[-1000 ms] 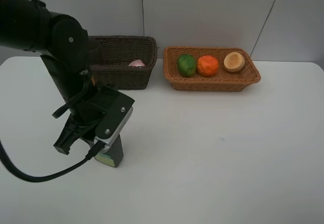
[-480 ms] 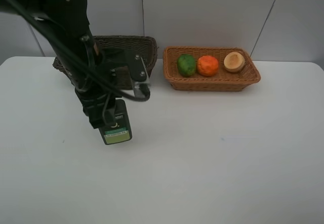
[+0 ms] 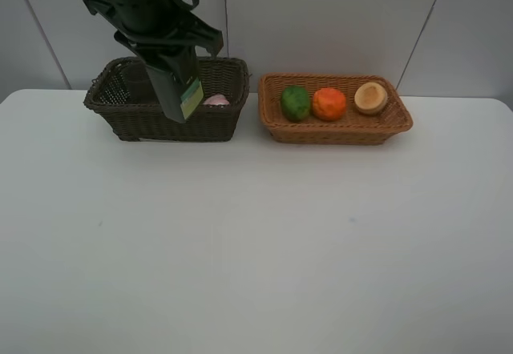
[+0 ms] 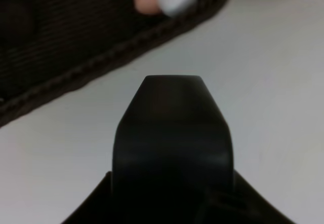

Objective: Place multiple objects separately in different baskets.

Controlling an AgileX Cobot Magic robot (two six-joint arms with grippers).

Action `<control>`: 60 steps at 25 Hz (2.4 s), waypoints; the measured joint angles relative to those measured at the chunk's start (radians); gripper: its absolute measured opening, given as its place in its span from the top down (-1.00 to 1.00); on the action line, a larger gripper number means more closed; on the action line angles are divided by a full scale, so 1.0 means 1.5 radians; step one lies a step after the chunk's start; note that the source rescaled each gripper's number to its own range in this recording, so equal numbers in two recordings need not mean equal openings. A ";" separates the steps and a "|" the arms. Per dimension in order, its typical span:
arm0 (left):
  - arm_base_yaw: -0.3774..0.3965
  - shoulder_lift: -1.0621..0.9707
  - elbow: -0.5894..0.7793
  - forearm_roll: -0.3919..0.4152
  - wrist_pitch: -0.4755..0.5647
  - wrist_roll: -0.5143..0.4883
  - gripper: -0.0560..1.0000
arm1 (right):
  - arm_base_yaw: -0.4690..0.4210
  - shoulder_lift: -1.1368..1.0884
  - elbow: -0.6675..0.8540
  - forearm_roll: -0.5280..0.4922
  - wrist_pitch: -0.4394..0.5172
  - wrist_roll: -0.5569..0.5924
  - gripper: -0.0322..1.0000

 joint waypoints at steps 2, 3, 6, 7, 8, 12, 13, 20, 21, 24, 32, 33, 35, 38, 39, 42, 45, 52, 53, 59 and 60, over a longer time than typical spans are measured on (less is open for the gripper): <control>0.012 0.022 -0.039 0.032 0.006 -0.045 -0.05 | 0.000 0.000 0.000 0.000 0.000 0.000 -0.93; 0.016 0.034 -0.058 0.045 0.006 -0.059 -0.05 | 0.000 0.000 0.000 0.000 0.000 0.000 -0.93; 0.037 0.068 -0.095 0.080 -0.009 -0.076 -0.05 | 0.000 0.000 0.000 0.000 0.000 0.000 -0.93; 0.043 0.078 -0.100 0.085 -0.019 -0.076 -0.05 | 0.000 0.000 0.000 0.000 0.000 0.000 -0.93; 0.049 0.090 -0.102 0.089 -0.031 -0.077 -0.05 | 0.000 0.000 0.000 0.000 0.000 0.000 -0.93; 0.074 0.139 -0.103 0.111 -0.084 -0.078 -0.05 | 0.000 0.000 0.000 0.000 0.000 0.000 -0.93; 0.080 0.151 -0.103 0.112 -0.099 -0.078 -0.05 | 0.000 0.000 0.000 0.000 0.000 0.000 -0.93; 0.111 0.217 -0.103 0.123 -0.190 -0.079 -0.05 | 0.000 0.000 0.000 0.000 0.000 0.000 -0.93; 0.112 0.225 -0.103 0.123 -0.197 -0.078 -0.05 | 0.000 0.000 0.000 0.000 0.000 0.000 -0.93; 0.113 0.246 -0.103 0.123 -0.205 -0.065 -0.05 | 0.000 0.000 0.000 0.000 0.000 0.000 -0.93; 0.114 0.256 -0.103 0.120 -0.217 -0.061 -0.05 | 0.000 0.000 0.000 0.000 0.000 0.000 -0.93; 0.114 0.256 -0.103 0.120 -0.217 -0.061 -0.05 | 0.000 0.000 0.000 0.000 0.000 0.000 -0.93; 0.114 0.256 -0.103 0.120 -0.217 -0.061 -0.09 | 0.000 0.000 0.000 0.000 0.000 0.000 -0.93; 0.114 0.256 -0.106 0.120 -0.220 -0.061 -0.50 | 0.000 0.000 0.000 0.000 0.000 0.000 -0.93; 0.114 0.256 -0.110 0.120 -0.220 -0.061 -0.67 | 0.000 0.000 0.000 0.000 0.000 0.000 -0.93; 0.114 0.256 -0.124 0.115 -0.213 -0.061 -0.90 | 0.000 0.000 0.000 0.000 0.000 0.000 -0.93; 0.114 0.248 -0.131 0.103 -0.208 -0.060 -0.95 | 0.000 0.000 0.000 0.000 0.000 0.000 -0.93; 0.114 0.181 -0.132 0.093 -0.144 -0.060 -0.95 | 0.000 0.000 0.000 0.000 0.000 0.000 -0.93; 0.114 0.167 -0.132 0.093 -0.128 -0.060 -0.95 | 0.000 0.000 0.000 0.000 0.000 0.000 -0.93; 0.153 0.050 -0.046 0.041 -0.049 -0.015 -0.95 | 0.000 0.000 0.000 0.000 0.000 0.000 -0.93; 0.167 0.023 -0.019 0.025 -0.043 0.000 -0.95 | 0.000 0.000 0.000 0.000 0.000 0.000 -0.93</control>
